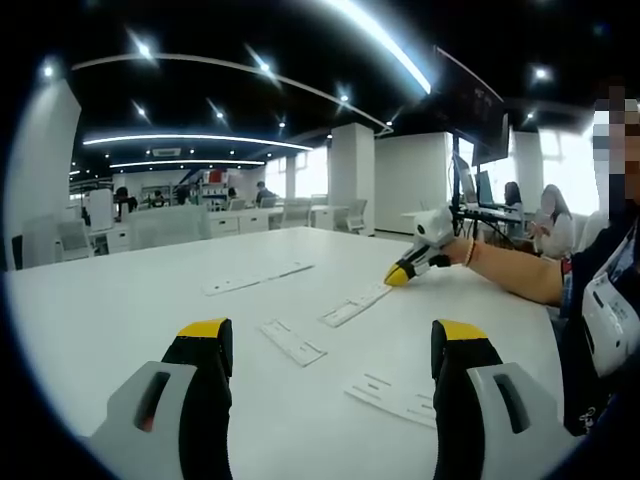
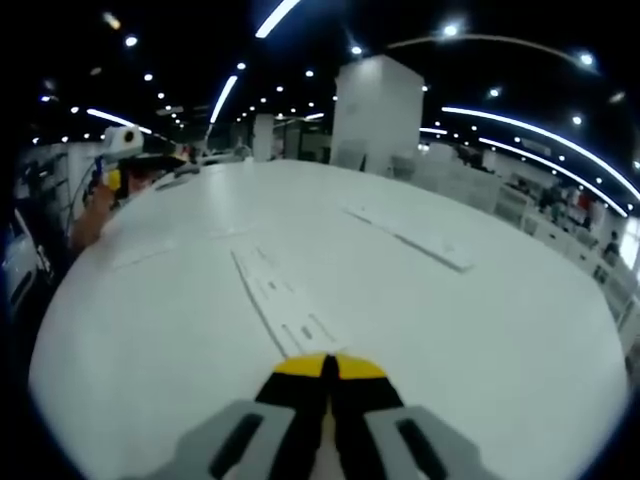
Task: Locate the socket holder cover, grip the socket holder cover, clip it into the socket holder slot.
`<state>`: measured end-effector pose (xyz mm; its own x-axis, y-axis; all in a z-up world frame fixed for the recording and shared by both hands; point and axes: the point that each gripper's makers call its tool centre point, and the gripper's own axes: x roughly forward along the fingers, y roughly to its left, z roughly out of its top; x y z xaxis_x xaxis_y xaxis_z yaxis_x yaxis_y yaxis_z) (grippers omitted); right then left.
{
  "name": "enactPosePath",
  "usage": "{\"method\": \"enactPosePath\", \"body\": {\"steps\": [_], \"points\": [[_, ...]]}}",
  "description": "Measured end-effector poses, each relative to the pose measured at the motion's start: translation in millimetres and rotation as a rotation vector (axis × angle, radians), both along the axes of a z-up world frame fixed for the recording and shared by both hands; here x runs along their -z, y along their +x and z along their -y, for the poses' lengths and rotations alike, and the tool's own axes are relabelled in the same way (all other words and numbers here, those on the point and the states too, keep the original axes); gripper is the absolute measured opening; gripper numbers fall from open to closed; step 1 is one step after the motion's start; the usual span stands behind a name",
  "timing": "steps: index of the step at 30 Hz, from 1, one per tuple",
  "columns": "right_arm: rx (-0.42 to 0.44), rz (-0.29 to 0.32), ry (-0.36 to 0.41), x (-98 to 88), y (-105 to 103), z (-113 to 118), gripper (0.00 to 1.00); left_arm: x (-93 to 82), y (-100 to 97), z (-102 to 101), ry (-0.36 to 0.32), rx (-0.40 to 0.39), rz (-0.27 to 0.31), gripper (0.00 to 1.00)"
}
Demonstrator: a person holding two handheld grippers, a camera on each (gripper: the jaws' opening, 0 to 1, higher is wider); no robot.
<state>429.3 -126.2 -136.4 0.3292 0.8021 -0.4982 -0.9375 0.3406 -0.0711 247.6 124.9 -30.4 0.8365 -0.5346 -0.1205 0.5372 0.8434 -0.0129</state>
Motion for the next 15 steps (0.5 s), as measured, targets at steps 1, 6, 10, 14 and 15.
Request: {"method": "enactPosePath", "body": {"steps": [1,6,10,14,15], "points": [[0.0,0.001,-0.001,0.2,0.0,-0.2,0.04,-0.2,0.2,-0.5,0.0,0.0,0.0,0.81],[-0.004,0.003,-0.003,0.0,0.6,0.0,0.04,-0.6,-0.1,-0.6,0.0,0.0,0.001,0.81],[-0.007,0.002,-0.005,0.6,0.6,0.7,0.04,-0.6,0.8,-2.5,-0.001,-0.005,0.0,0.81],[-0.002,-0.002,-0.007,1.7,1.2,2.6,0.04,-0.2,0.5,-1.6,-0.003,-0.002,-0.002,0.81],[-0.003,-0.004,-0.008,2.3,1.0,2.6,0.04,-0.2,0.4,-1.5,-0.002,-0.002,-0.002,0.81]]}}
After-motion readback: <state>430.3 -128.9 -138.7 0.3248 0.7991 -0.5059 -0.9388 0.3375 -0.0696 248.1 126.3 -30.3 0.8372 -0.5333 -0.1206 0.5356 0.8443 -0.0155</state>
